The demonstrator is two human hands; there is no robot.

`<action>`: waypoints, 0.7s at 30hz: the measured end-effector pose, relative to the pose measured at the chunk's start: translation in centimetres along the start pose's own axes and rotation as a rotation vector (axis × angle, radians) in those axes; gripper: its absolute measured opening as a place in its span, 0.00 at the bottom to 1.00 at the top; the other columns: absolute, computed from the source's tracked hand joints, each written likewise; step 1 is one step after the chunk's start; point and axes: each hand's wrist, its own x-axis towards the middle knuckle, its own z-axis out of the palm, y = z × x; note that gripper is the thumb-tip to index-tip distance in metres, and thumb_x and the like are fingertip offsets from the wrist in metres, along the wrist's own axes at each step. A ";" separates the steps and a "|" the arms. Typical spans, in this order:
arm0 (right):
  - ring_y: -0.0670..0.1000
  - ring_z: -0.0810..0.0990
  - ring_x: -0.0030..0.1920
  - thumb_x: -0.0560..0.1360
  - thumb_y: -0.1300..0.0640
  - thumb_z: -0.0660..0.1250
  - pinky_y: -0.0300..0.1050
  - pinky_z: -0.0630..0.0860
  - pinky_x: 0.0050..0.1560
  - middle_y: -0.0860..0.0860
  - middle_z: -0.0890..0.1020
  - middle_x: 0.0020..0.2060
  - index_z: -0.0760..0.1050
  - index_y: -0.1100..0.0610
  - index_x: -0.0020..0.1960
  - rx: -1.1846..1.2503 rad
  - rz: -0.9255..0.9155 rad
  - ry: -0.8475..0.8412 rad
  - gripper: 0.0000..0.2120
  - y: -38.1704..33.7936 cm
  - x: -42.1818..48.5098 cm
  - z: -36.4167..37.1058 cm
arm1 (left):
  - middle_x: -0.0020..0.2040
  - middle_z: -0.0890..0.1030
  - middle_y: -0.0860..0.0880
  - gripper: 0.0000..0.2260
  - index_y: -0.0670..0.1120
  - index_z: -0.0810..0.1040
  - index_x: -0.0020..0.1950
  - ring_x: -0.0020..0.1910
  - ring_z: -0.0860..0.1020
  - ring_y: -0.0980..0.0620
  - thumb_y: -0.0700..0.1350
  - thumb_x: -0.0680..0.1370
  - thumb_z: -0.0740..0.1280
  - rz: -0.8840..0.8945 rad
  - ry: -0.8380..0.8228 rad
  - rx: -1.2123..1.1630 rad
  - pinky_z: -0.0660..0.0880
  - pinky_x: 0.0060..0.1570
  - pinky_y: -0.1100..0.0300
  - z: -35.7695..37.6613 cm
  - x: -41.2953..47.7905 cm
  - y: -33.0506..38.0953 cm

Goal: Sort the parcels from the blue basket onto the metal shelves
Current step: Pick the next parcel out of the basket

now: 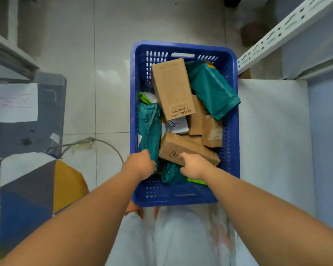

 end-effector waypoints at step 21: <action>0.56 0.77 0.50 0.79 0.55 0.60 0.46 0.73 0.45 0.57 0.76 0.60 0.69 0.54 0.66 0.237 0.125 -0.021 0.16 2.7 10.1 3.7 | 0.78 0.48 0.47 0.32 0.44 0.50 0.78 0.75 0.56 0.46 0.47 0.78 0.61 -0.213 -0.031 -0.602 0.59 0.69 0.56 6.3 9.2 0.3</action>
